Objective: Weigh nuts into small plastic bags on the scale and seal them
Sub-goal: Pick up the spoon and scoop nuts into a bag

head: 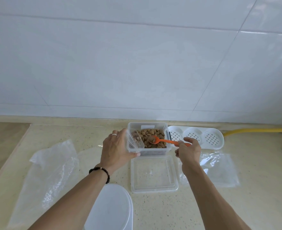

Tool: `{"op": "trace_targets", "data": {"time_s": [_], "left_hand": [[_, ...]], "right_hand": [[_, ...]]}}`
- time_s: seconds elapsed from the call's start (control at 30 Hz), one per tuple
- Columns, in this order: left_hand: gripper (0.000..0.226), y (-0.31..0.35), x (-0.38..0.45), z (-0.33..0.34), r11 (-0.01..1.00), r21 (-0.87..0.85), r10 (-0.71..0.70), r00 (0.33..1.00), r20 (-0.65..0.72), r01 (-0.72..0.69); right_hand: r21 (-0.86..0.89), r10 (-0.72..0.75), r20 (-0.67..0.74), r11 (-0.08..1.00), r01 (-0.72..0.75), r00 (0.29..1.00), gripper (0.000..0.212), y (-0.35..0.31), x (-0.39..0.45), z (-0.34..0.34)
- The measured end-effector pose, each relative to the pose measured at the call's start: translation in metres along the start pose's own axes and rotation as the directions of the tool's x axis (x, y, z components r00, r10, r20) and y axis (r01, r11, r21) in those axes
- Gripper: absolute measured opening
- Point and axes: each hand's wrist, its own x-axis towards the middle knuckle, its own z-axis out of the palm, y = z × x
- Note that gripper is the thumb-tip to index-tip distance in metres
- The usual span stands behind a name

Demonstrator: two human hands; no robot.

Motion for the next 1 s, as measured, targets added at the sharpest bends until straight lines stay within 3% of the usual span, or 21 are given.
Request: {"op": "trace_targets", "data": {"time_s": [0.23, 0.37, 0.43, 0.53, 0.6, 0.67, 0.8, 1.0], "left_hand": [[0.092, 0.01, 0.015, 0.001, 0.999, 0.035, -0.015, 0.999, 0.043, 0.013], [0.099, 0.013, 0.023, 0.002, 1.0, -0.003, -0.012, 0.998, 0.061, 0.012], [0.097, 0.016, 0.025, 0.001, 0.999, -0.054, 0.0, 0.999, 0.054, 0.003], [0.092, 0.019, 0.025, 0.0, 0.988, -0.151, 0.038, 0.999, 0.035, -0.032], [0.09, 0.02, 0.024, 0.0, 0.98, -0.195, 0.048, 0.998, 0.03, -0.042], [0.093, 0.019, 0.024, 0.001, 0.978, -0.208, 0.041, 0.999, 0.036, -0.032], [0.099, 0.017, 0.024, 0.004, 0.974, -0.225, 0.01, 0.999, 0.048, 0.001], [0.099, 0.003, 0.021, 0.003, 0.978, -0.206, -0.026, 0.999, 0.04, 0.034]], "right_hand": [[0.124, -0.02, 0.056, 0.992, 0.013, 0.998, 0.018, -0.022, 0.001, -0.012], [0.056, -0.179, 0.129, 0.983, 0.173, 0.975, 0.011, -0.041, -0.009, -0.012], [-0.059, -0.325, 0.19, 0.938, 0.341, 0.926, 0.007, -0.051, -0.017, -0.01], [-0.17, -0.527, 0.374, 0.77, 0.615, 0.763, 0.008, -0.059, -0.033, -0.006], [-0.191, -0.582, 0.451, 0.678, 0.71, 0.677, 0.008, -0.063, -0.04, -0.005], [-0.19, -0.602, 0.466, 0.647, 0.738, 0.648, 0.007, -0.068, -0.042, -0.007], [-0.171, -0.581, 0.4, 0.712, 0.681, 0.708, 0.006, -0.071, -0.041, -0.011], [0.067, -0.343, 0.204, 0.939, 0.336, 0.917, 0.002, -0.055, -0.021, -0.016]]}}
